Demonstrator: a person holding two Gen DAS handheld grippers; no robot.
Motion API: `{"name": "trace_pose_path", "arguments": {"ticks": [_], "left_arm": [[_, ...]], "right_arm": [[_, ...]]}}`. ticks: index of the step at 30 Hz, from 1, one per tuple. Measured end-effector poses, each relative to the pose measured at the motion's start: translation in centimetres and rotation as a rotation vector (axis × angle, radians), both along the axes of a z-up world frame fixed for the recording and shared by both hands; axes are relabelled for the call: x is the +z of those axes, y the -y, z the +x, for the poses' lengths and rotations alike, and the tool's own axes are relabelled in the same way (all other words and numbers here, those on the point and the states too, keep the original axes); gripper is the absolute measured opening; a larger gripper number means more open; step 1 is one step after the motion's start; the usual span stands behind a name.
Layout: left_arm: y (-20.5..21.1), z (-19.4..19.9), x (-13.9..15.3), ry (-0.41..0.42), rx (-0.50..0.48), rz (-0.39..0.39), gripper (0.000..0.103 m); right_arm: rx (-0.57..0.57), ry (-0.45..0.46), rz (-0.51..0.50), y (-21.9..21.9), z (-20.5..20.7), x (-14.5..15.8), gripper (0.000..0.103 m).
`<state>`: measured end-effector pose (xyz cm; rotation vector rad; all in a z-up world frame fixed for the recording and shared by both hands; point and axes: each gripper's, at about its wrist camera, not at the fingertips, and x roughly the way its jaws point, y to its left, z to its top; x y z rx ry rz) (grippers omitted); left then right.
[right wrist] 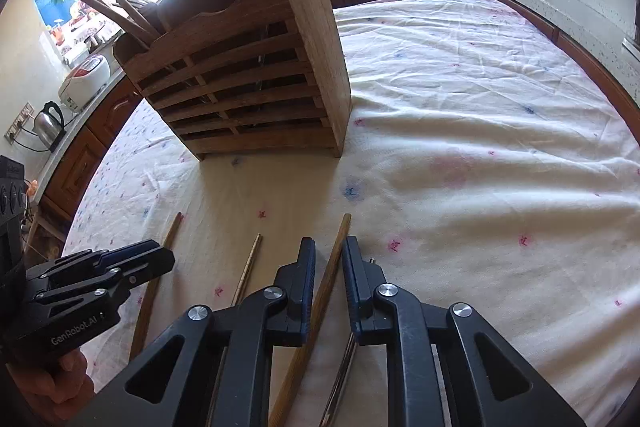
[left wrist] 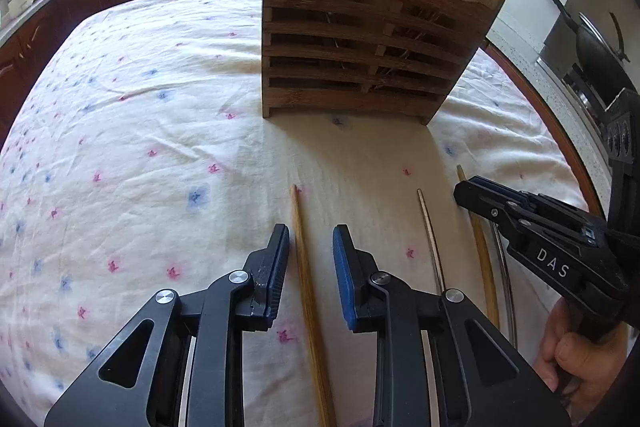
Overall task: Organize utensils
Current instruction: 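Close the left tool on a wooden chopstick while the right grasps another, then lift both held chopsticks and lower them into the wooden holder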
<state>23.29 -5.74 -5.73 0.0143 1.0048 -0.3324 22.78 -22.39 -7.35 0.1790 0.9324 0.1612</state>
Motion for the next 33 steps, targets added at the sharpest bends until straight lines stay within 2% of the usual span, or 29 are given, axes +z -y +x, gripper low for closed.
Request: {"name": "trace_pose_path", "arguments": {"ticks": [3,6,10,15,26,33], "left_arm": [[0.8,-0.2,0.0,0.027,-0.017,0.035,0.021],[0.8,-0.2,0.0,0.038,-0.010,0.054,0.009],[-0.5,0.1,0.0,0.005,0.002,-0.017,0.005],[-1.8,-1.6,1.7,0.043,0.004,-0.060,0.005],[-5.9,-6.0,8.0,0.161,0.027,-0.199,0.005],[-7.2,-7.5,11.4,0.242,0.031,-0.258,0.005]], "right_arm": [[0.010,0.011,-0.021,-0.4,0.0,-0.1,0.017],[0.029,0.024,-0.063,-1.0,0.0,-0.1,0.016],[0.028,0.021,-0.073,-1.0,0.0,0.0,0.009],[0.029,0.030,-0.007,-0.8,-0.7,0.7,0.007],[0.046,0.192,0.111,-0.5,-5.6,7.4,0.005],[0.052,0.302,0.134,-0.1,-8.3,11.9,0.005]]}}
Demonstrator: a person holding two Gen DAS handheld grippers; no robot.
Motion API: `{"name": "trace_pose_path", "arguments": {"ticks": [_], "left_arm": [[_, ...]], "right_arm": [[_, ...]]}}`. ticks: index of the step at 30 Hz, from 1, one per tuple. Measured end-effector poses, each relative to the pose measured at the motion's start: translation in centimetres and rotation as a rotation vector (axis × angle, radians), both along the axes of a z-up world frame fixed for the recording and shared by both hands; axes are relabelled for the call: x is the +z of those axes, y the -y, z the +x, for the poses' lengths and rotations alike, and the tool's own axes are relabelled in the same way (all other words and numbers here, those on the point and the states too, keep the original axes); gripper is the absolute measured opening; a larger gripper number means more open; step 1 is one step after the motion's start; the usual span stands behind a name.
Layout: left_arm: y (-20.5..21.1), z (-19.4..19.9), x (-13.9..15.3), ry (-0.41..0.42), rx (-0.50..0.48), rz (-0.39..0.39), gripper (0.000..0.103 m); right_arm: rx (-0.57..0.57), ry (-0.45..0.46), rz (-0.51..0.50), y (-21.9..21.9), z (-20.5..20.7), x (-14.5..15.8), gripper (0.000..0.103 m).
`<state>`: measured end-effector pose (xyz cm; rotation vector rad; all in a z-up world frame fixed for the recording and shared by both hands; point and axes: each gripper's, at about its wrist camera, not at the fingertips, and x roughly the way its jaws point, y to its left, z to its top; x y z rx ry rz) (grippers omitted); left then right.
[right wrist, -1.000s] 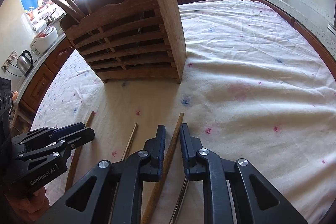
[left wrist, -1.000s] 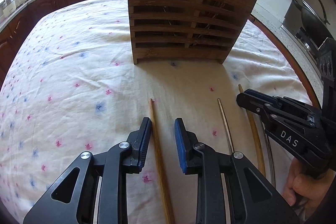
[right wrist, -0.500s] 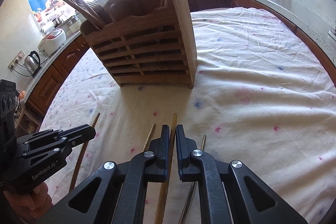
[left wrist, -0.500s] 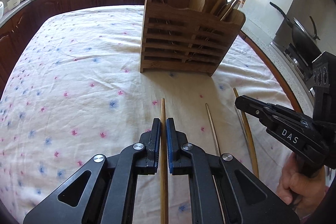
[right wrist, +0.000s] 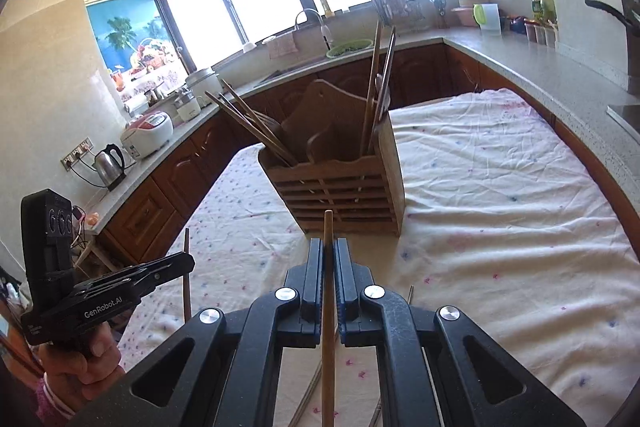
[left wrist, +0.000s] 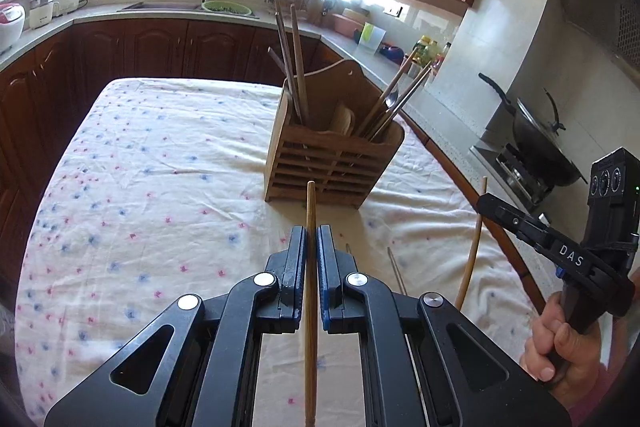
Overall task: Organize utensils
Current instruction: 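Lift both held chopsticks and lower them into the wooden holder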
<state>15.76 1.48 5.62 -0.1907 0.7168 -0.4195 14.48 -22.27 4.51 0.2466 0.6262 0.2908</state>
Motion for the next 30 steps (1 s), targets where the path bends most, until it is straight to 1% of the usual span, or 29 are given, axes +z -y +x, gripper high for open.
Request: {"name": "trace_pose_path", "arguments": {"ticks": [4,7,15,30], "left_arm": [[-0.5,-0.6,1.4,0.036,0.000,-0.017,0.005],[-0.7,-0.8,2.1,0.052,0.002,-0.025,0.005],[-0.9,-1.1,3.4,0.085,0.011,-0.028,0.005],[-1.0,-0.7,4.5,0.116,0.037,-0.032,0.005]], "right_arm": [[-0.003,0.057,0.009,0.4,-1.2,2.1,0.005],[-0.001,0.080,0.013,0.7,-1.6,3.0,0.005],[-0.006,0.105,0.037,1.5,-1.6,4.0,0.005],[-0.012,0.135,0.062,2.1,-1.2,4.9,0.005]]}}
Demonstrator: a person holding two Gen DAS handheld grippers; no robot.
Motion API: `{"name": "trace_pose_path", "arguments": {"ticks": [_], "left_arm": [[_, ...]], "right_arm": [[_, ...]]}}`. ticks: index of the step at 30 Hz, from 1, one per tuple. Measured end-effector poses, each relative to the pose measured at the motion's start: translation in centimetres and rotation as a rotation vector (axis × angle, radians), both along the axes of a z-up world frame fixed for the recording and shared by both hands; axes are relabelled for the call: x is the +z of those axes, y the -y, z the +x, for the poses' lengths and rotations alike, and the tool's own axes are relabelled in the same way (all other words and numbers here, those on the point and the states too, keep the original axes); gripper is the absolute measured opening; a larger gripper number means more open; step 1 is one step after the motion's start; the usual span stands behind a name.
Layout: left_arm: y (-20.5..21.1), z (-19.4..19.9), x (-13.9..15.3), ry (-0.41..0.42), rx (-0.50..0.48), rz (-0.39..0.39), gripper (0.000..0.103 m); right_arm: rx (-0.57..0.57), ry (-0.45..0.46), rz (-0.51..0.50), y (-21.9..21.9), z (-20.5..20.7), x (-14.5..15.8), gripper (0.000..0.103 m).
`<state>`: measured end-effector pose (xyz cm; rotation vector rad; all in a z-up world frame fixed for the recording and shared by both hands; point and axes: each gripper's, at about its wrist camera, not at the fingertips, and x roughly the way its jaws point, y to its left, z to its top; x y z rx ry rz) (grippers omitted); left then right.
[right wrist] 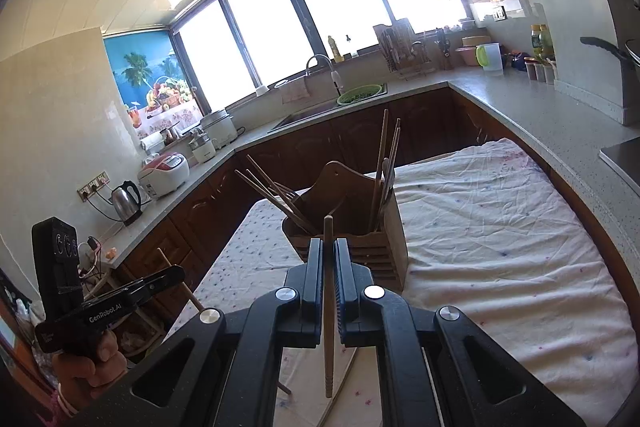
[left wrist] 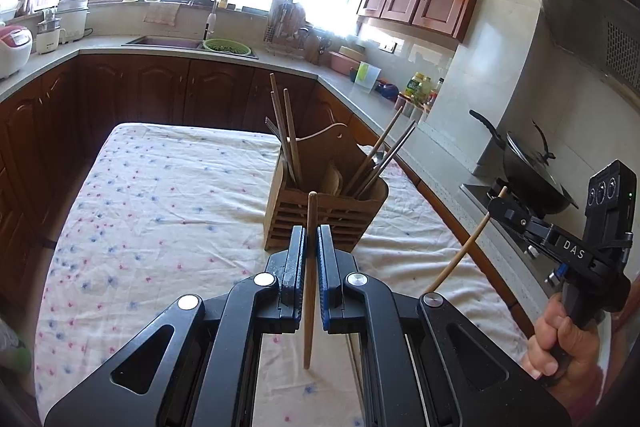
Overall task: Organize utensils
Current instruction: 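Lift both held chopsticks and lower them into the wooden holder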
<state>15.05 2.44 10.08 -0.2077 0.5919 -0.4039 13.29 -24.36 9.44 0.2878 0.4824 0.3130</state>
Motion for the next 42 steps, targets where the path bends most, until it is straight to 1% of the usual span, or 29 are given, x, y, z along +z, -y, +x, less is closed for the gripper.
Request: {"name": "trace_pose_path", "arguments": {"ticks": [9,16,24,29,32,36,39,42], "left_arm": [[0.2,0.3,1.7,0.046,0.011,-0.012,0.005],[1.0,1.6,4.6,0.115,0.006,-0.005,0.005],[1.6,3.9,9.0,0.243,0.031,-0.003,0.005],[1.6,6.3,10.9,0.292,0.073,-0.038,0.005],[1.6,8.1,10.8,0.292,0.097,-0.061,0.005],[2.0,10.1,9.7,0.293,0.127,-0.077,0.005],[2.1,11.4,8.2,0.278,0.153,-0.085,0.005],[2.3,11.8,6.6,0.267,0.163,-0.087,0.005]], "right_arm": [[-0.011,0.028,0.002,0.3,0.4,0.9,0.005],[-0.030,0.073,-0.001,0.6,1.6,2.5,0.005],[-0.068,0.170,0.006,1.3,4.1,6.4,0.005],[-0.098,0.232,-0.004,1.3,6.2,9.0,0.005],[-0.115,0.254,0.005,1.4,7.5,9.9,0.005],[-0.146,0.269,-0.014,1.4,9.1,10.2,0.005],[-0.156,0.264,-0.011,1.3,10.3,9.3,0.005],[-0.168,0.241,-0.003,1.3,11.2,7.7,0.005]]}}
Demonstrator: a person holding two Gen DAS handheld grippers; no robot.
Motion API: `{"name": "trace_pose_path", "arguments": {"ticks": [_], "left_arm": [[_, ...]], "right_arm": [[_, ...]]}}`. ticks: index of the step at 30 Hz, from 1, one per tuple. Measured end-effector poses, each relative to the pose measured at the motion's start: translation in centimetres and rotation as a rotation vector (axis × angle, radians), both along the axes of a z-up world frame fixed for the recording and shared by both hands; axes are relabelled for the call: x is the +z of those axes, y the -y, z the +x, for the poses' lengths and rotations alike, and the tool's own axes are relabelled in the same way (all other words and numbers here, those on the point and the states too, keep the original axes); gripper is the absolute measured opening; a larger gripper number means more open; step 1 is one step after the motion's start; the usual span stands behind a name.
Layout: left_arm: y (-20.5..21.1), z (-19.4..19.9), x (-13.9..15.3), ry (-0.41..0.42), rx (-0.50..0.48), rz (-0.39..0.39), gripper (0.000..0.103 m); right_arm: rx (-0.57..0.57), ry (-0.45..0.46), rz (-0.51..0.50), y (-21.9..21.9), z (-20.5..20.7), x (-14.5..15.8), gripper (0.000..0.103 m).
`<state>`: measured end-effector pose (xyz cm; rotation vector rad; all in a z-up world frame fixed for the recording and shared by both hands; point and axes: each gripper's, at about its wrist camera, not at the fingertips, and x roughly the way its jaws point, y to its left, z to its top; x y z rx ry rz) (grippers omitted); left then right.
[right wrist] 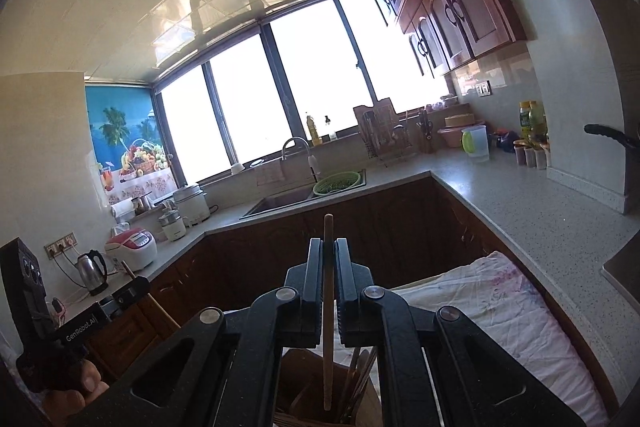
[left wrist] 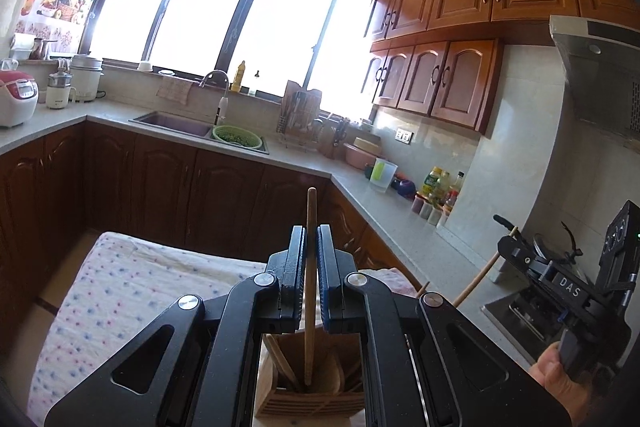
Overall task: Organize utensils
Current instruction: 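Lift both held chopsticks and lower them into the wooden holder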
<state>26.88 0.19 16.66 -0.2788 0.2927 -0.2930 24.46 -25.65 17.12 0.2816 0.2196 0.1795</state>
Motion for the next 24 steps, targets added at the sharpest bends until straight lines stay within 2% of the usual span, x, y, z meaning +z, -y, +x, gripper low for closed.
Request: {"name": "trace_pose_path", "arguments": {"ticks": [8,15,19,24], "left_arm": [[0.3,0.1,-4.2,-0.063,-0.006,0.023,0.005],[0.7,-0.1,-7.0,-0.131,-0.015,0.045,0.005],[0.5,-0.3,-7.4,-0.133,-0.012,0.047,0.005],[0.5,-0.3,-7.4,-0.140,-0.014,0.050,0.006]], "right_arm": [[-0.008,-0.062,-0.010,-0.5,0.7,-4.2,0.005],[-0.004,-0.127,-0.014,-0.5,1.4,-6.7,0.005],[0.001,-0.165,-0.019,-0.7,1.8,-7.9,0.005],[-0.003,-0.165,-0.019,-0.6,1.7,-8.0,0.005]]}}
